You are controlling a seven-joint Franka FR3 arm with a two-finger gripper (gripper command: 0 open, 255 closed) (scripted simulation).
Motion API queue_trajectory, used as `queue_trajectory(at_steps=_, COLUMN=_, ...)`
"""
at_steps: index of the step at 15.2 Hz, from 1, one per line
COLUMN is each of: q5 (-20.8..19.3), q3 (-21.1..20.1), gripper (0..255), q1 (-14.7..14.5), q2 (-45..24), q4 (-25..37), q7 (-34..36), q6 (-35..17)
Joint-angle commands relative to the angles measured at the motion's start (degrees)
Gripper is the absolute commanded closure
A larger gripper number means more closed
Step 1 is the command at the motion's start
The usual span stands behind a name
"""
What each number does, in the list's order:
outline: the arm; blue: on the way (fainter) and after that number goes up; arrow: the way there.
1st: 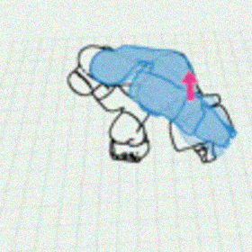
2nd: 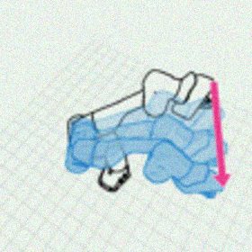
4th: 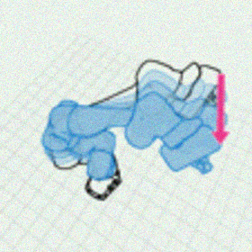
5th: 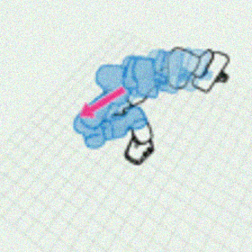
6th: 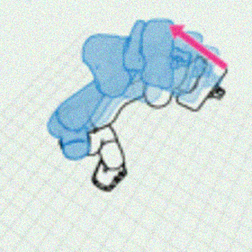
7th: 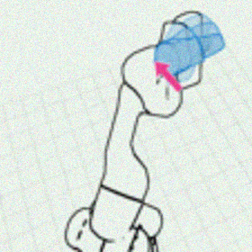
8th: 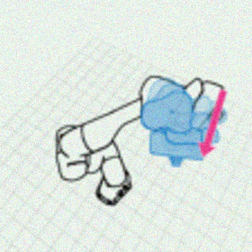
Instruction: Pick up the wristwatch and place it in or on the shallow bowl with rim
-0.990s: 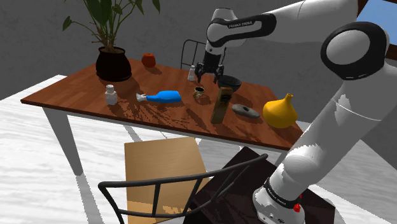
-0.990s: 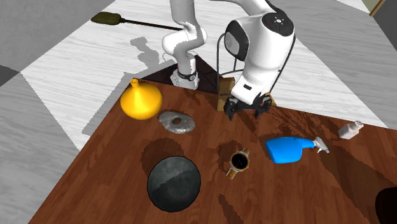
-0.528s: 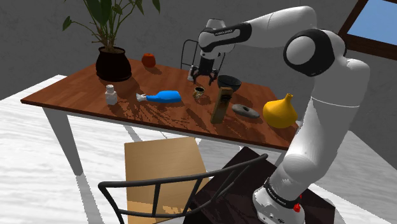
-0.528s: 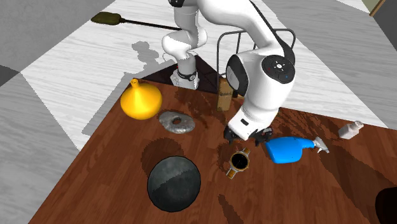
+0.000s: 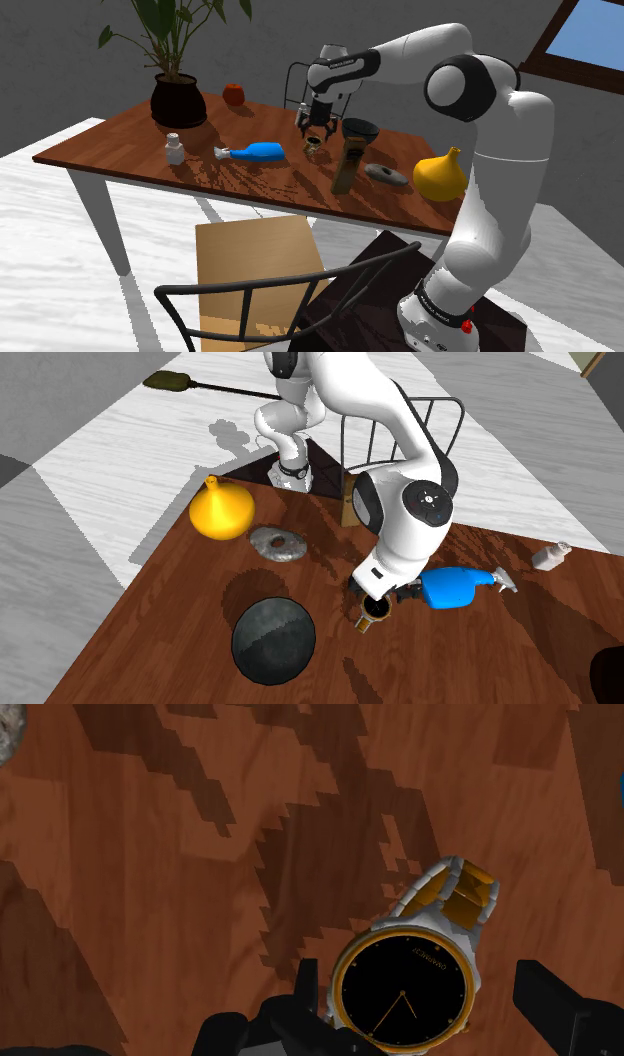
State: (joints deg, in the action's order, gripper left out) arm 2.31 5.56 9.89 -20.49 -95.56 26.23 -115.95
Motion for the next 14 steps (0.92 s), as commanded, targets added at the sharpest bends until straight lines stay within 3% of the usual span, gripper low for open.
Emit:
queue_trajectory(at_steps=1, q5=0.1, q3=0.0, gripper=0, q1=0.0, q2=-0.5, q4=-1.1, q7=0.0, q6=-1.5)
queue_trajectory(at_steps=9, q5=0.1, q3=-0.1, gripper=0, q1=0.0, q2=-0.6, q4=-1.3, q7=0.0, q6=-1.9)
queue_trajectory(at_steps=10, q5=0.1, q3=-0.1, gripper=255, q1=0.0, q2=-0.6, q4=-1.3, q7=0.0, q6=-1.9)
queue_trajectory(at_steps=14, q5=0.1, q3=-0.1, gripper=255, q1=0.0, q2=-0.6, q4=-1.3, q7=0.0, q6=-1.9)
